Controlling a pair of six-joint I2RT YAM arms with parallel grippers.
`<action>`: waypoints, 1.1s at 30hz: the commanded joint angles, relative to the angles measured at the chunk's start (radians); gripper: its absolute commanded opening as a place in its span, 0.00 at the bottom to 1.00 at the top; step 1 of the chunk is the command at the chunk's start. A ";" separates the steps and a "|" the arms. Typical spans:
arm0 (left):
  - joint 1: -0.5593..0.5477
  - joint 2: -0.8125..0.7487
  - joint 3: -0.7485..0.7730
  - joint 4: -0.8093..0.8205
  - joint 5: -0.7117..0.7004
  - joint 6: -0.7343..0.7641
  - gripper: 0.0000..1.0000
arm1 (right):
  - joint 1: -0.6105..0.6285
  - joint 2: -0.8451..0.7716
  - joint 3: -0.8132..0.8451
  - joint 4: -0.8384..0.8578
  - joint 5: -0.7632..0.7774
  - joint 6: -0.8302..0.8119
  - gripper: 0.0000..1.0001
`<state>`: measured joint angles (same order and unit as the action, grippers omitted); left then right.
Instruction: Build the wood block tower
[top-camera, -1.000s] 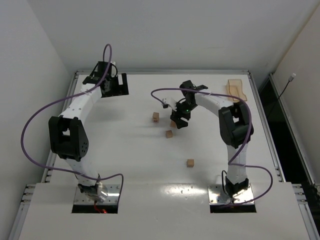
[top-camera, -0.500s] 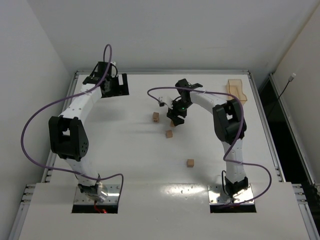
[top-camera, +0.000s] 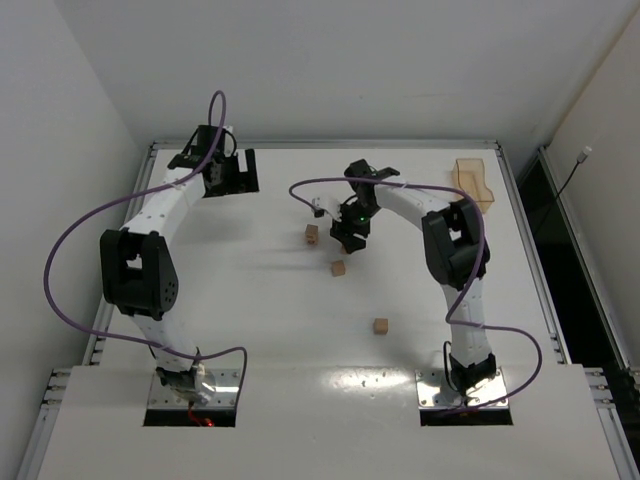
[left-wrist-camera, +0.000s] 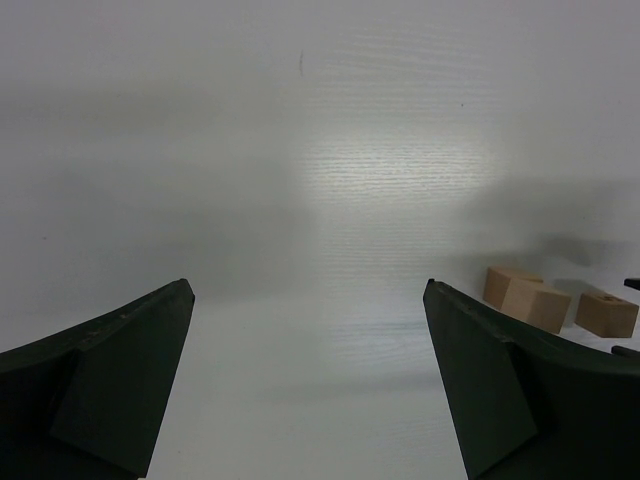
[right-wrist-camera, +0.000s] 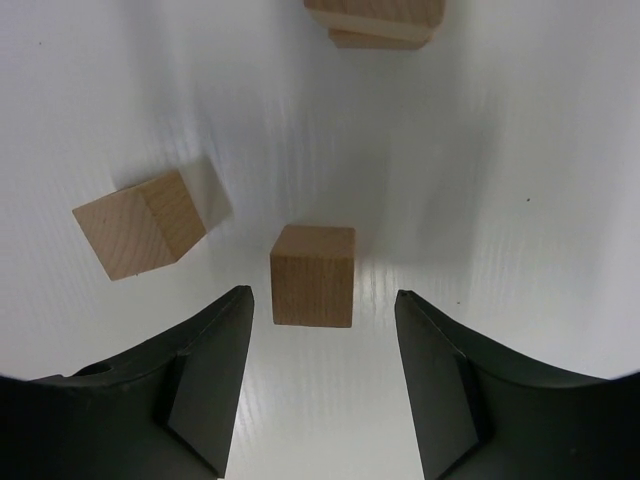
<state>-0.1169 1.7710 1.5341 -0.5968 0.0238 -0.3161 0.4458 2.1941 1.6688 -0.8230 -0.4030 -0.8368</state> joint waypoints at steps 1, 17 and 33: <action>0.011 0.004 0.003 0.023 0.011 0.000 1.00 | 0.013 0.012 0.049 -0.016 -0.016 -0.031 0.56; 0.011 0.022 0.012 0.023 0.011 0.000 1.00 | 0.031 0.052 0.077 -0.044 0.032 -0.031 0.10; 0.011 0.013 -0.008 0.023 0.022 0.000 1.00 | 0.004 -0.045 0.328 -0.319 -0.046 -0.084 0.00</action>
<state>-0.1169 1.7966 1.5280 -0.5953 0.0345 -0.3161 0.4576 2.1906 1.8572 -1.0275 -0.3882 -0.8776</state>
